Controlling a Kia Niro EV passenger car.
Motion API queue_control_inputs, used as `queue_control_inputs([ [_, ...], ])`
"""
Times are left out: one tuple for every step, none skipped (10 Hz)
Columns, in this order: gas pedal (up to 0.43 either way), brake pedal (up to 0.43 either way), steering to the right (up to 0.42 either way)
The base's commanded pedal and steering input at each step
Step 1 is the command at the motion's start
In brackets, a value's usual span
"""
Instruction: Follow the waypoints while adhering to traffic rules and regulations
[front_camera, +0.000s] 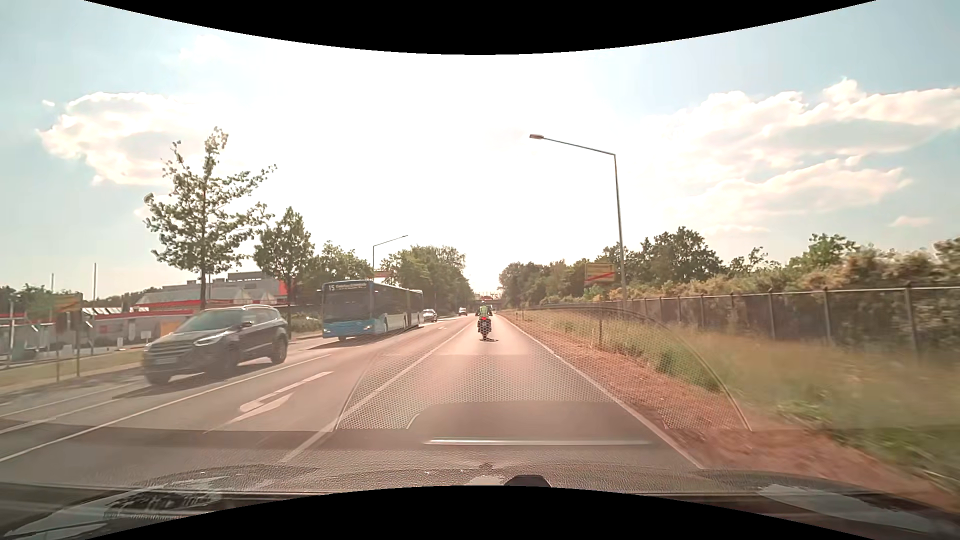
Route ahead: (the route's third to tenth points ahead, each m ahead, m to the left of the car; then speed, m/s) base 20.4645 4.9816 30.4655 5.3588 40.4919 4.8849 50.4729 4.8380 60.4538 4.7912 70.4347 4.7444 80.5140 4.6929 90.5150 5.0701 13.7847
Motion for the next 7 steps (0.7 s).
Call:
queue_control_inputs([
  [0.268,0.0,-0.003],
  [0.26,0.0,-0.003],
  [0.248,0.0,-0.003],
  [0.248,0.0,-0.002],
  [0.24,0.0,-0.002],
  [0.24,0.0,-0.002],
  [0.24,0.0,-0.002],
])
